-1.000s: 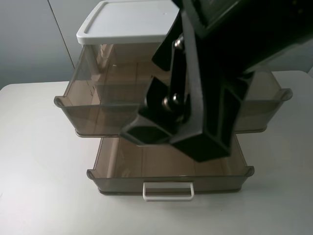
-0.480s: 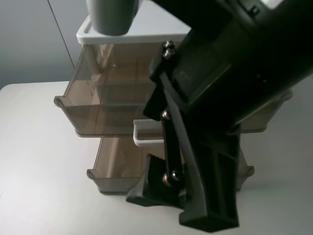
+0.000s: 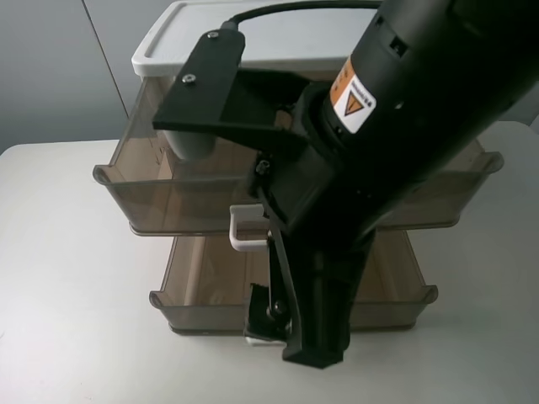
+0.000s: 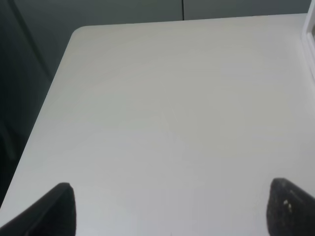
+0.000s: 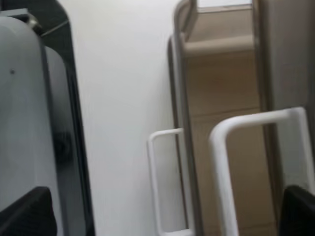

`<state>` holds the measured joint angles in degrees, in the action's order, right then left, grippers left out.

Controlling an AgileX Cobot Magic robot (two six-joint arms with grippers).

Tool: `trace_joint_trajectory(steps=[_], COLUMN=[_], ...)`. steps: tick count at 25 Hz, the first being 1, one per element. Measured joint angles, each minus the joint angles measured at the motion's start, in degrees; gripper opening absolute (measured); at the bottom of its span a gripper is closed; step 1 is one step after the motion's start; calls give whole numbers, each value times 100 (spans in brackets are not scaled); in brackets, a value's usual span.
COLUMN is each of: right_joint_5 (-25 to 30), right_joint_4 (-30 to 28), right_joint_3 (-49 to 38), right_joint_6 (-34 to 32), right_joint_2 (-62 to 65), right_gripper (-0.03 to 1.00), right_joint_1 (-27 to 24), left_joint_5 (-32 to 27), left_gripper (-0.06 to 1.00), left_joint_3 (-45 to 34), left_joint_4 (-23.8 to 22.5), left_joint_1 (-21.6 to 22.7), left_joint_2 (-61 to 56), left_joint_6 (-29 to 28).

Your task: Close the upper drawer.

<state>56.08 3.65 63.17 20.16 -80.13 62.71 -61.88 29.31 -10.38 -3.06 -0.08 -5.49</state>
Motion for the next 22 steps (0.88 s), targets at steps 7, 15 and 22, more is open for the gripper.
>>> trace_joint_trajectory(steps=[7,15,22], right_joint_5=[-270,-309,87], right_joint_4=[-1742,-1455,305], right_joint_3=[0,171,329], right_joint_6=[-893,-899,-247], right_joint_2=[-14,120,375], right_gripper=[69,69,69], right_joint_1=[11,11,11], left_joint_5=[0,0,0], left_gripper=[74,74,74], left_joint_3=[0,0,0], left_joint_4=[0,0,0], left_joint_1=[0,0,0], left_joint_2=[0,0,0], left_joint_6=[0,0,0])
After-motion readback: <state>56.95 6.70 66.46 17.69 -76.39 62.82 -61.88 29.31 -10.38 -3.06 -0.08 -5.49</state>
